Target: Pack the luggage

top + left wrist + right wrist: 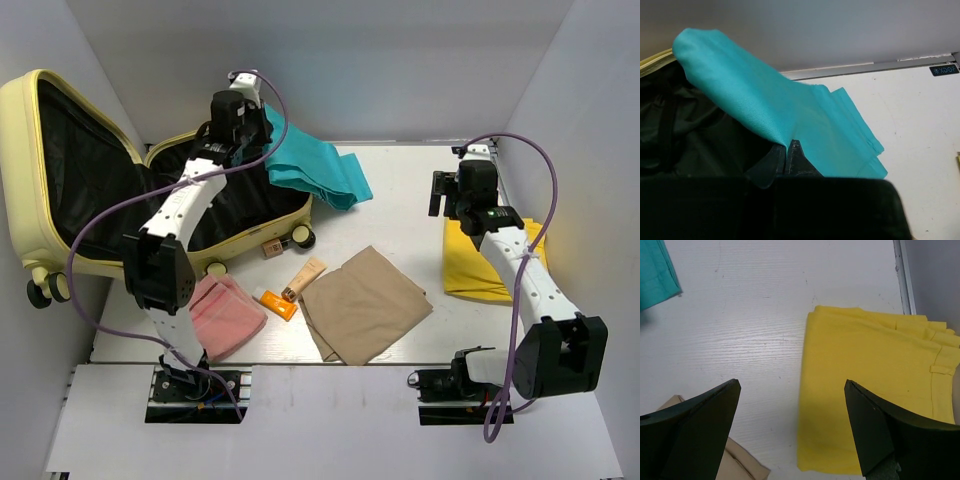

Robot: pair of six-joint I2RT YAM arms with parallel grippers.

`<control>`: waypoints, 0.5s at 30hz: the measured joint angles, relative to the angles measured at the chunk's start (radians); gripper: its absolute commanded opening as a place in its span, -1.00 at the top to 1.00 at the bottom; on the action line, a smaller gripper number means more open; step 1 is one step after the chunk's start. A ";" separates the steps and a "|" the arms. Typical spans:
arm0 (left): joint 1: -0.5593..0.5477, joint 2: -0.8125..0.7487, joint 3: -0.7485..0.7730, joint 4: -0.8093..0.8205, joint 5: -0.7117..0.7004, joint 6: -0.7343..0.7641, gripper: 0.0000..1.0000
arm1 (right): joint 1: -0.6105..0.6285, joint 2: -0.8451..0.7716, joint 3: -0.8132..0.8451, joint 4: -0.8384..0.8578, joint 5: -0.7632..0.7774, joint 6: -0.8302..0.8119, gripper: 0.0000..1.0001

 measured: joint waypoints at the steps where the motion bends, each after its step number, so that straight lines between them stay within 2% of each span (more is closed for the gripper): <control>1: 0.002 -0.019 -0.017 0.003 -0.005 0.000 1.00 | 0.000 0.002 0.000 0.000 0.000 0.000 -0.81; 11: 0.041 -0.138 -0.162 0.027 -0.019 0.000 1.00 | 0.000 0.029 0.000 0.000 -0.008 0.000 -0.81; 15: 0.088 -0.185 -0.251 0.042 0.003 -0.007 1.00 | 0.001 0.076 0.004 0.039 -0.130 -0.015 -0.81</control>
